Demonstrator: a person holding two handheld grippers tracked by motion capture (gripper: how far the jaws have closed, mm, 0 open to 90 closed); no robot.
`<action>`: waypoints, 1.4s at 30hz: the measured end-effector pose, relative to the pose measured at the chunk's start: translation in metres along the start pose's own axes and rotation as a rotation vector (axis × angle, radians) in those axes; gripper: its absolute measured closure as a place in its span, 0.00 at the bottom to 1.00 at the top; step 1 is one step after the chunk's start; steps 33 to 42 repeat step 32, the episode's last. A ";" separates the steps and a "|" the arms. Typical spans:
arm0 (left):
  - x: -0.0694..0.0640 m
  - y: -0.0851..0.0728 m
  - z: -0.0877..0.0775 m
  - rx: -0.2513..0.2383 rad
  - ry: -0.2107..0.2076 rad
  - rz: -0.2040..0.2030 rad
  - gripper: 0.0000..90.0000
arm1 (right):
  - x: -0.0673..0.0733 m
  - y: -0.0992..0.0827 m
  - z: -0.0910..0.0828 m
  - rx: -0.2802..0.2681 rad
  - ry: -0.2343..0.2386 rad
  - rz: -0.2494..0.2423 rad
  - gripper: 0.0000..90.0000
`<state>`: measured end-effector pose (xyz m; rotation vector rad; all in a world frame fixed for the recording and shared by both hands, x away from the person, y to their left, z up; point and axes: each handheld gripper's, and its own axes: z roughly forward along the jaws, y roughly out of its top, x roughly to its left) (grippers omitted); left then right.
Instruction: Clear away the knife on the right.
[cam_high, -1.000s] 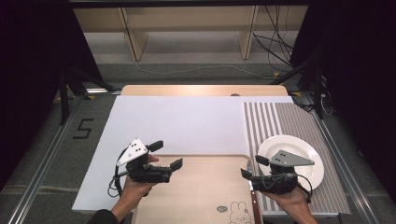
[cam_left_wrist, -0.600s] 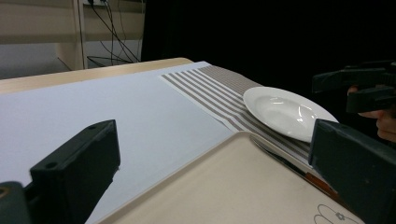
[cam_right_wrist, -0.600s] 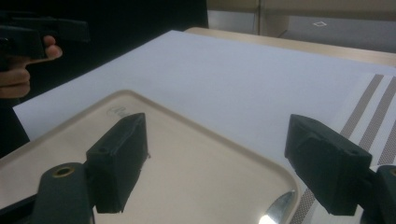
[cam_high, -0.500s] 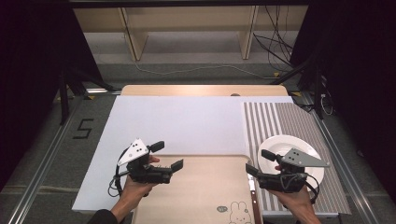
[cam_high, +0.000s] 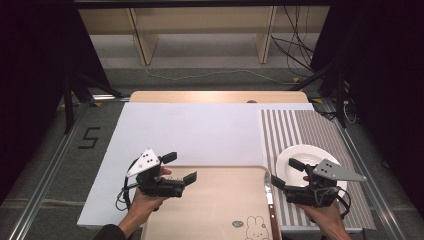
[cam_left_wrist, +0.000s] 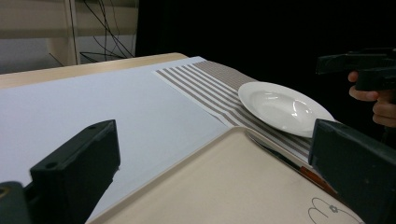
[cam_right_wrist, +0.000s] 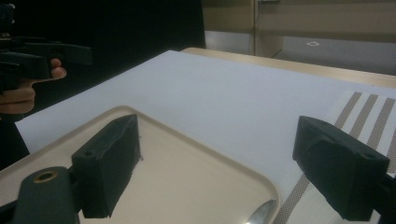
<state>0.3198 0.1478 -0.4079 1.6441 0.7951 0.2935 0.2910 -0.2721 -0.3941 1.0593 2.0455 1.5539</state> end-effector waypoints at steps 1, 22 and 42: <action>0.000 0.000 0.000 0.000 0.000 0.000 0.02 | 0.000 0.000 0.000 0.000 0.000 0.000 0.18; 0.000 0.000 0.000 0.000 0.006 0.008 0.02 | 0.001 -0.004 -0.007 -0.017 -0.022 -0.024 0.18; 0.000 0.000 0.000 -0.003 0.012 0.006 0.02 | 0.001 -0.004 -0.005 -0.010 -0.024 -0.025 0.18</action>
